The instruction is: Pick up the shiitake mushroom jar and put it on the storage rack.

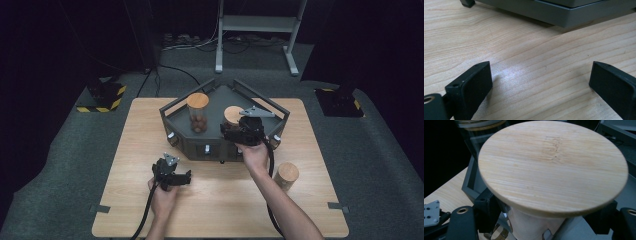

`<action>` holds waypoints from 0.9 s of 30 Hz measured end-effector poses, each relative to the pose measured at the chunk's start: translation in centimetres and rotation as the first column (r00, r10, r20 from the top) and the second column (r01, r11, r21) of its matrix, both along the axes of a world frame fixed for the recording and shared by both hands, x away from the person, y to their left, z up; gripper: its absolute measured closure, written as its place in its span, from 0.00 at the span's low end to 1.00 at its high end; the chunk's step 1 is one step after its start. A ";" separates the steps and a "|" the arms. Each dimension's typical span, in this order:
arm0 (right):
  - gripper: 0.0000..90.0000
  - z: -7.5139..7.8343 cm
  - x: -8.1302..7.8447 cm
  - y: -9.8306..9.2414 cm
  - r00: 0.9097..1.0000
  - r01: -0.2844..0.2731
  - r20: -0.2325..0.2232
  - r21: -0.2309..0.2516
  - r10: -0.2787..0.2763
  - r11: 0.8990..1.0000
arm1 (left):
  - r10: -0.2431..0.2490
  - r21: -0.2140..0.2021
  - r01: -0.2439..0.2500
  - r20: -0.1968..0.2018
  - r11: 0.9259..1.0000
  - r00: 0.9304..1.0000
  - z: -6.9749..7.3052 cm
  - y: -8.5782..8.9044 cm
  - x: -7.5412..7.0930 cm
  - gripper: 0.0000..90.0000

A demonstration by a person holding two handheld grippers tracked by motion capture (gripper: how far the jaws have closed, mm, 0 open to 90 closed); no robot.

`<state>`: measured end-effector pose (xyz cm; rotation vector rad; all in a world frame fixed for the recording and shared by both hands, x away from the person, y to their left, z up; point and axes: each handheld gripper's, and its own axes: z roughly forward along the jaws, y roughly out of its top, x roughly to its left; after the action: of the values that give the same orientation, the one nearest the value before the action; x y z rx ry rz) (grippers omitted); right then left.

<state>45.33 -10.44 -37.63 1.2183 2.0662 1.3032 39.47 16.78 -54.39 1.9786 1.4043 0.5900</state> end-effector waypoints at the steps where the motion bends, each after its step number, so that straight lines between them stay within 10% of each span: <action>1: 0.28 -0.1 0.1 0.0 1.000 0.002 -0.002 0.002 -0.002 1.000 | 0.000 0.000 0.000 0.000 1.000 1.000 0.0 0.0 0.0 0.05; 27: 0.28 -1.2 2.3 0.8 0.998 0.065 -0.014 -0.067 -0.066 0.996 | -0.001 0.000 0.001 -0.001 1.000 1.000 0.0 0.0 0.0 0.05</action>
<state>47.63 -9.67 -38.83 1.2602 2.0456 1.1892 39.47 16.79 -54.38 1.9797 1.4037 0.5891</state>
